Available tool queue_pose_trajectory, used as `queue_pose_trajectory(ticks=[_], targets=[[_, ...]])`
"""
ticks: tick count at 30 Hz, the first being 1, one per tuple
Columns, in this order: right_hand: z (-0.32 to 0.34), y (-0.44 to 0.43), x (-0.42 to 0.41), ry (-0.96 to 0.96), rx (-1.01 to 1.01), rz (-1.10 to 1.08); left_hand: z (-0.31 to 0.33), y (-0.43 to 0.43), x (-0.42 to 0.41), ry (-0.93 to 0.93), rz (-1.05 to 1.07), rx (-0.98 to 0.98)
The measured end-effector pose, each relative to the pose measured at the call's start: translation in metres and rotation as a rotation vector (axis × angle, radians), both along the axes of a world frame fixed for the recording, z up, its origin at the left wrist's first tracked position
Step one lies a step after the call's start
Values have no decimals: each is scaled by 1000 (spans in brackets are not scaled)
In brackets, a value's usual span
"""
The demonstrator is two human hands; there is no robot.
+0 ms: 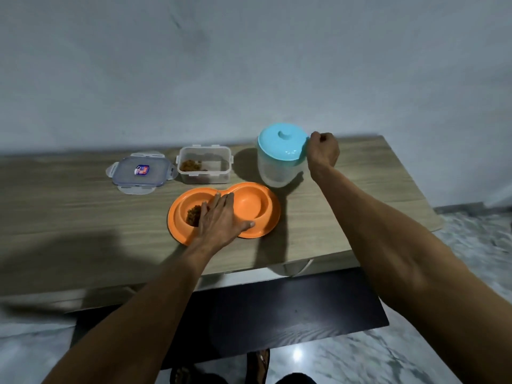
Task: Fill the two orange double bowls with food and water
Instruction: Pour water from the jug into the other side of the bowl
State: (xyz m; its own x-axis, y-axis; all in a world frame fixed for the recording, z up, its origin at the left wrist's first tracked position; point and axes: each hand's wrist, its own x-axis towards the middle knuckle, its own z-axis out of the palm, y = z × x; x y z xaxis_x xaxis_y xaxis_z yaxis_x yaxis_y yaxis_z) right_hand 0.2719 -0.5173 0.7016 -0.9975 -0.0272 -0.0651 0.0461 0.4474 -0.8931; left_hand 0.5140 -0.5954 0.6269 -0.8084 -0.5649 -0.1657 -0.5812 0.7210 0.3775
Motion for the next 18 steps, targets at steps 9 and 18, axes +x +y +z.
queue_pose_trajectory(ticks=[9, 18], targets=[[-29, -3, -12, -340, -356, -68, -12, -3, 3, 50, 38, -6], [-14, -7, -9, -273, -298, 0, -8, 1, 1, 43, 67, -3]])
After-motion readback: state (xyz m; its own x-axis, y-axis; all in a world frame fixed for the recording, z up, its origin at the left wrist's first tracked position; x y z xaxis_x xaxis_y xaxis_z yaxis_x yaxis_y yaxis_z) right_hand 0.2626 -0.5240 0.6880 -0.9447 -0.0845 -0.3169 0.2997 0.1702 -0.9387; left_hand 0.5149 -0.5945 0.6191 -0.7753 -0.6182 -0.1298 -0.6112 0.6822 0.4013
